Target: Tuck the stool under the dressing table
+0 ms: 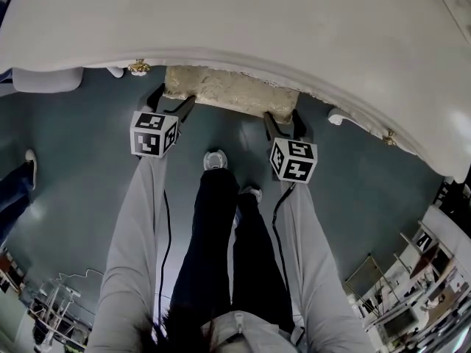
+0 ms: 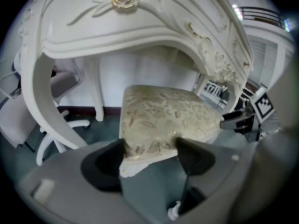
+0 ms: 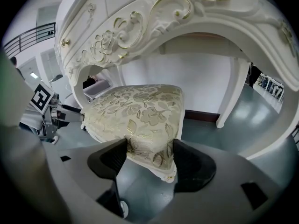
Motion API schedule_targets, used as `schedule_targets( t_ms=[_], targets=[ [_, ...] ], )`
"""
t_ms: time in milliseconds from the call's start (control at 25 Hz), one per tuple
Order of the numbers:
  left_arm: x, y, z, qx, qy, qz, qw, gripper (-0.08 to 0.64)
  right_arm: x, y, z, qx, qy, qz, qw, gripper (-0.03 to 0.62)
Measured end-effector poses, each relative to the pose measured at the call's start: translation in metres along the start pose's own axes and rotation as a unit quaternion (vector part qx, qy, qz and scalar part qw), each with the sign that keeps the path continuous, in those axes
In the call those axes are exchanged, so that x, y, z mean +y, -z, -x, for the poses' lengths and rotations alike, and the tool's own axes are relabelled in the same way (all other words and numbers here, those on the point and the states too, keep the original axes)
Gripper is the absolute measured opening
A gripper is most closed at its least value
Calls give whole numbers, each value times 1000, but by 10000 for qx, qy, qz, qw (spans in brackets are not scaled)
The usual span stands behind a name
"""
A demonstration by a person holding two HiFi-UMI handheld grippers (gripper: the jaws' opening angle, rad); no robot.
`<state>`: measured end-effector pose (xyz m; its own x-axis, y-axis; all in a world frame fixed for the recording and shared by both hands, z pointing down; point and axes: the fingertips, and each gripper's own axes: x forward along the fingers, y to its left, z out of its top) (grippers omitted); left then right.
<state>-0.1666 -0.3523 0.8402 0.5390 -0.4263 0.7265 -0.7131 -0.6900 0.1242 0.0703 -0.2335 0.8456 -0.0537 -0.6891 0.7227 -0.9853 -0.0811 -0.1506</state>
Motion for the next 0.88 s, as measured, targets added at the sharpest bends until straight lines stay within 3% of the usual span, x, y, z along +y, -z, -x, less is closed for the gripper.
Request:
schedule_targets(
  t_ms=[720,880],
  targets=[
    [1,-9,7,-457,1,-57,9989,366,3,-9,4,-113,70,239,9996,304],
    [8,-15,6,-456,-32,81,9989,365,2,-25,-6,-163,85,438,9989,302]
  ],
)
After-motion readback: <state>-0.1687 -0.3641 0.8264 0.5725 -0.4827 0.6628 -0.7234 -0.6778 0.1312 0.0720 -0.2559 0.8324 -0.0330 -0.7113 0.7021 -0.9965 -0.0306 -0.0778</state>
